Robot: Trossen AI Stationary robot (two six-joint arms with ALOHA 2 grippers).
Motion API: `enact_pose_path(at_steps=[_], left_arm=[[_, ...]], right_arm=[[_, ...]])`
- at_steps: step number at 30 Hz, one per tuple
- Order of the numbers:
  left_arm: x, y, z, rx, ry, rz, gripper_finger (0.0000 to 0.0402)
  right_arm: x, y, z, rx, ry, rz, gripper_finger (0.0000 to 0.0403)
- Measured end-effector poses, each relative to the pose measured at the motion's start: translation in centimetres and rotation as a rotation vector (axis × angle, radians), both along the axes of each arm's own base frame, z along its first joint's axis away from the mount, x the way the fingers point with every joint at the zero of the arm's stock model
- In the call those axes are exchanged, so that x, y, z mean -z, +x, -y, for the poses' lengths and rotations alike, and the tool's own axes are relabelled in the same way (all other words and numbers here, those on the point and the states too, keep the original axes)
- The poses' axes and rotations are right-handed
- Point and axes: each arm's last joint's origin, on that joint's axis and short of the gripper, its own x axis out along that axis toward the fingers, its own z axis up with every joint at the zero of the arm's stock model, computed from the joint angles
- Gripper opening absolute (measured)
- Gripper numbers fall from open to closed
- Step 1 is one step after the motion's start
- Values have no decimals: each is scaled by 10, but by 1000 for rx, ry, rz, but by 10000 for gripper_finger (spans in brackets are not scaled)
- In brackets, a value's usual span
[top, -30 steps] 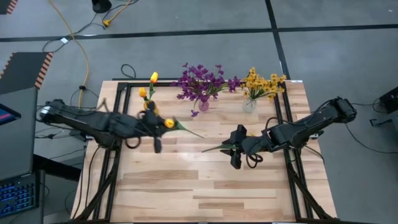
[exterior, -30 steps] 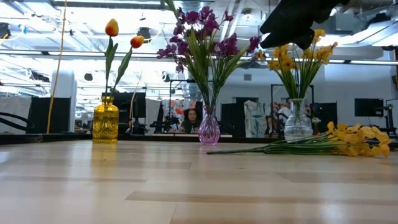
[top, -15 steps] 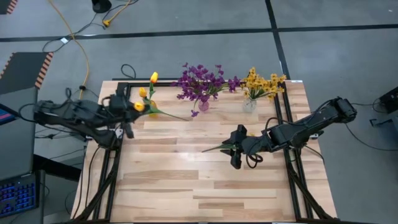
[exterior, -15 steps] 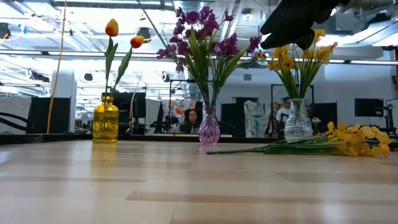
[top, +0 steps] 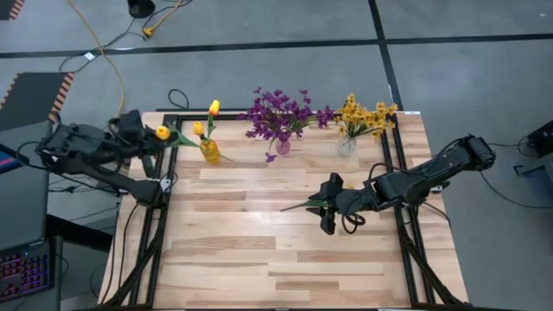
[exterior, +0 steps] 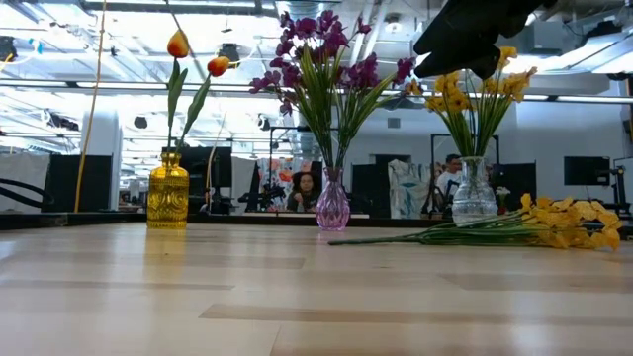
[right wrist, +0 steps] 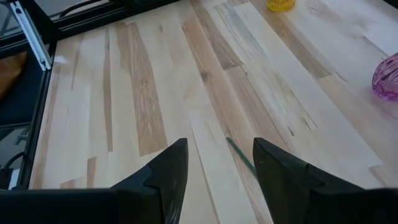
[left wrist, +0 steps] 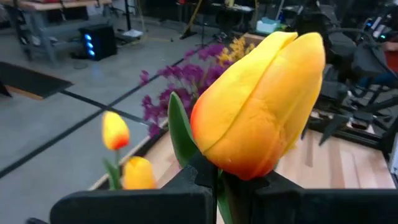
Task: Sort flowers into vase by color
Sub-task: Put the yellow tulip into the yellow vase
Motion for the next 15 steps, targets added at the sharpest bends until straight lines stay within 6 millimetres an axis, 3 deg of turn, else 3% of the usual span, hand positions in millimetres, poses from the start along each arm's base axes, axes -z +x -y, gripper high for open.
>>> enact_pose_path(at_steps=[7, 15], left_arm=[[-23, -18, -6, -38, 23, -38, 2], [-28, -27, -9, -84, 0, -168, 2]], right_arm=[[0, 0, 0, 0, 0, 0, 207], [0, 0, 0, 0, 0, 0, 207]])
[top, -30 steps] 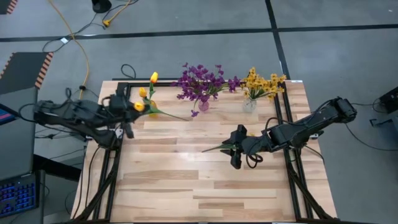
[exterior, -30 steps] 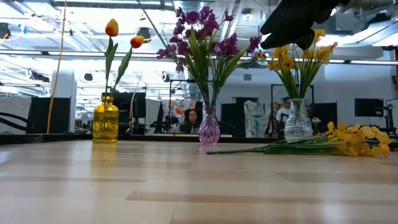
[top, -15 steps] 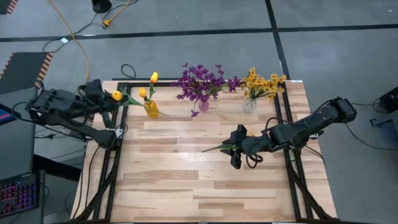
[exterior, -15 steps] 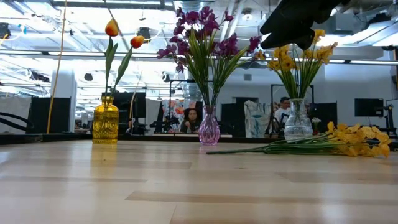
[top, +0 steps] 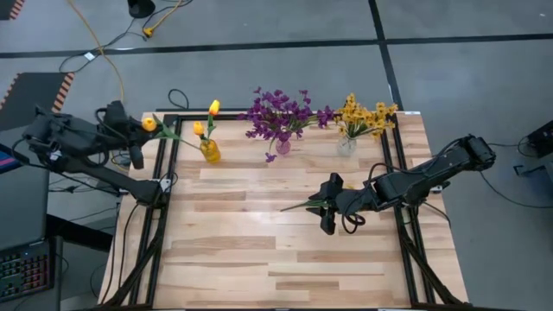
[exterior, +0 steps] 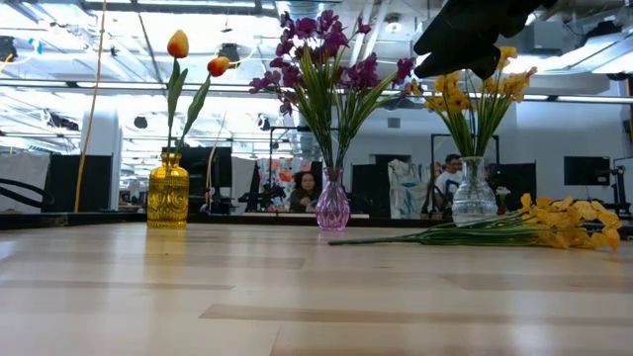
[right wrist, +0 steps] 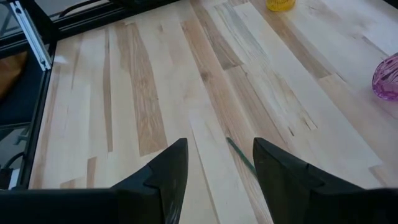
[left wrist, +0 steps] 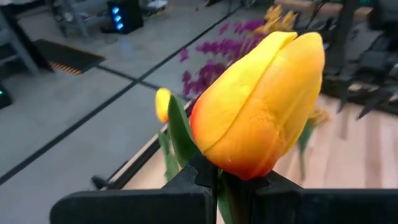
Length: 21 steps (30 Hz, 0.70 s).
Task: Sort flowers into vase by color
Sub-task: Put the yellow tulip into the yellow vase
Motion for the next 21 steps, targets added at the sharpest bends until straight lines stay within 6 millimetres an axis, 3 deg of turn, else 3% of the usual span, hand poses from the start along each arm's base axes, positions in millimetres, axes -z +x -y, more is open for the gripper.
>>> enact_pose_path(at_steps=[11, 21], left_arm=[[5, 4, -2, -135, 81, -81, 2], [8, 14, 1, -156, 95, -129, 2]], right_arm=[[0, 0, 0, 0, 0, 0, 207], [0, 0, 0, 0, -1, -3, 207]])
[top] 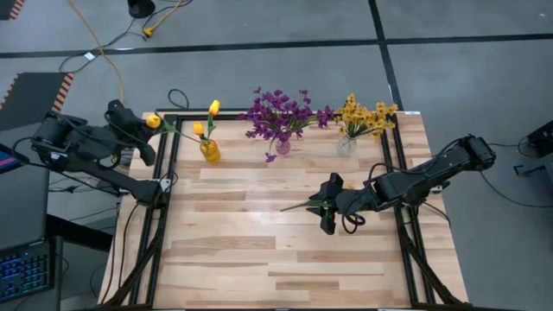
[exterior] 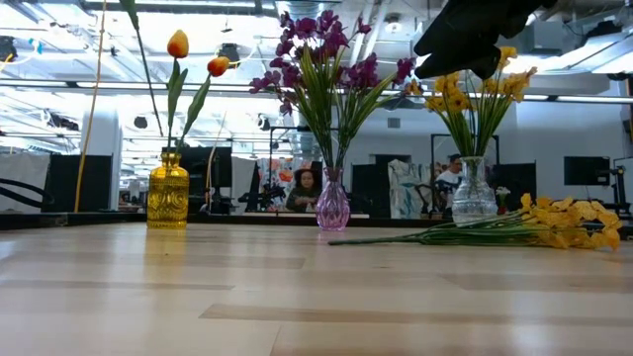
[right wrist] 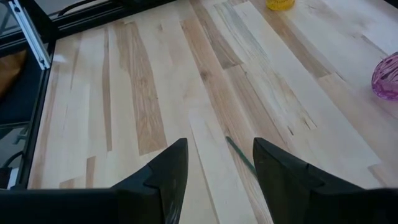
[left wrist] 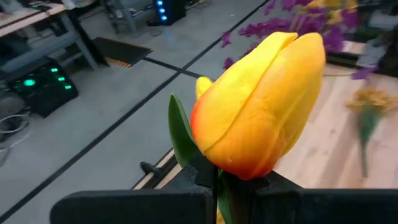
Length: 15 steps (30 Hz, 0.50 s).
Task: Sort flowers into vase by color
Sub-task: Put the yellow tulip into the yellow vase
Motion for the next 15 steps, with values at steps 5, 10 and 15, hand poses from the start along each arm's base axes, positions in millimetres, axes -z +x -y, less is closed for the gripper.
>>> enact_pose_path(at_steps=[5, 10, 15], left_arm=[[2, 2, 0, -50, 6, -16, 2], [3, 2, 0, -67, -14, 3, 2], [8, 5, 0, -96, -1, -1, 2]], right_arm=[[0, 0, 0, 0, 0, -1, 207], [0, 0, 0, 0, -1, -4, 207], [0, 0, 0, 0, -1, -4, 207]])
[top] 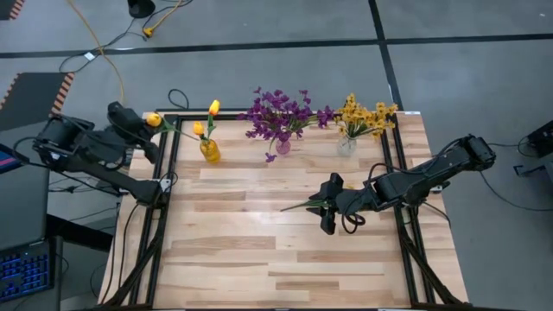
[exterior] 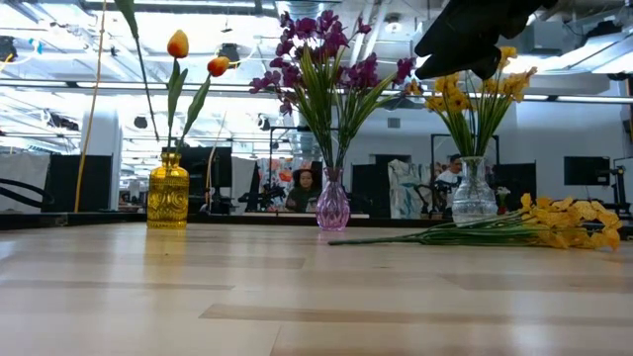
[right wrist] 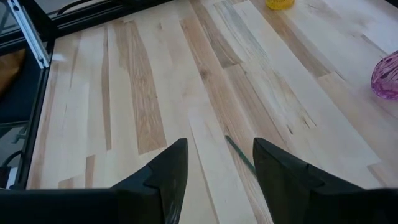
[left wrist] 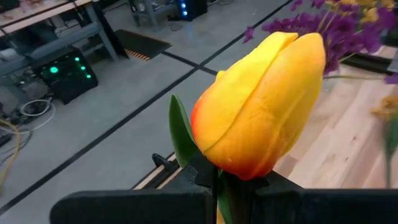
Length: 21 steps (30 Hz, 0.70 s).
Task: Sort flowers into vase by color
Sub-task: Put the yellow tulip into the yellow vase
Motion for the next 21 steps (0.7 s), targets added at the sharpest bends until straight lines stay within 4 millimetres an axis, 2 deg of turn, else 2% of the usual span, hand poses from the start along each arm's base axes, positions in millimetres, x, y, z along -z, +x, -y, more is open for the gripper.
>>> enact_pose_path(at_steps=[9, 21], left_arm=[[17, 11, 3, -22, 16, -55, 2], [15, 15, 4, -21, 17, -11, 2]], right_arm=[[0, 0, 0, 0, 0, 0, 207], [0, 0, 0, 0, 0, 0, 207]])
